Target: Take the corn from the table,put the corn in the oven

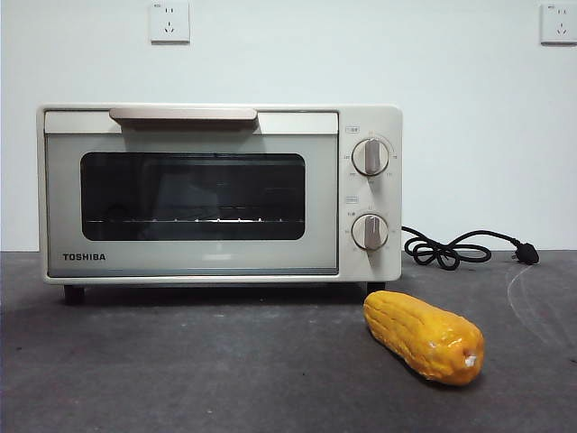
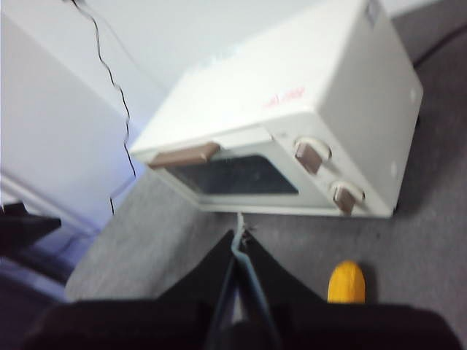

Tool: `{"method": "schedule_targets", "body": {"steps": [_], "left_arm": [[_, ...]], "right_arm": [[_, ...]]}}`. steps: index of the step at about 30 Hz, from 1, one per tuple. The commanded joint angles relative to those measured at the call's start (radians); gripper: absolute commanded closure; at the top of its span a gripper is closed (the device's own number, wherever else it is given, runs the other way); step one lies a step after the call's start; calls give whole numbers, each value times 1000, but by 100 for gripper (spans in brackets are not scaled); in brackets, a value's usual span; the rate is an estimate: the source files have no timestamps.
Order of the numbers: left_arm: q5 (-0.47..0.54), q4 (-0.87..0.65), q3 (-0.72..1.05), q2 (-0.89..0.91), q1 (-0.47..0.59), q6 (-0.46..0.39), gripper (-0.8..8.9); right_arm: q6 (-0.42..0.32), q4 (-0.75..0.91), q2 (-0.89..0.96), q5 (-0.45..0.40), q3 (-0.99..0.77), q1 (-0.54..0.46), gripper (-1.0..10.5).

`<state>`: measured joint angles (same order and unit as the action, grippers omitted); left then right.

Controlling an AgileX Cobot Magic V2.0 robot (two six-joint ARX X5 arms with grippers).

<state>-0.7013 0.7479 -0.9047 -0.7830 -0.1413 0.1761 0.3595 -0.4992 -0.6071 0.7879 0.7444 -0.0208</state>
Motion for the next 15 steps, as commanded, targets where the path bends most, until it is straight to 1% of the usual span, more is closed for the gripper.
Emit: {"method": "schedule_targets", "body": {"steps": [1, 2, 3, 4, 5, 7, 9, 10, 15], "left_arm": [[-1, 36, -56, -44, -26, -87, 819], [-1, 42, -73, -61, -37, -92, 819], [-1, 42, -85, -76, -47, -92, 819], [-1, 39, -92, -86, -56, -92, 819], [-1, 32, -95, -96, -67, -92, 819], [1, 21, -95, -111, -90, -91, 819], [23, 22, -95, -122, -112, -91, 819], [40, 22, -95, -128, -125, -91, 819], [93, 21, -95, -138, -180, -91, 819]], "right_arm": [[-135, -113, -61, 8, 85, 38, 944], [-162, -153, -88, 6, 116, 59, 937], [-185, -189, -113, 0, 145, 84, 897], [-198, -215, -132, -12, 166, 106, 822], [-208, -239, -154, -36, 188, 134, 713], [-207, -277, -191, -121, 225, 196, 493], [-207, -305, -223, -212, 248, 260, 368], [-206, -315, -238, -259, 257, 296, 347], [-191, -325, -308, -454, 267, 462, 345]]}}
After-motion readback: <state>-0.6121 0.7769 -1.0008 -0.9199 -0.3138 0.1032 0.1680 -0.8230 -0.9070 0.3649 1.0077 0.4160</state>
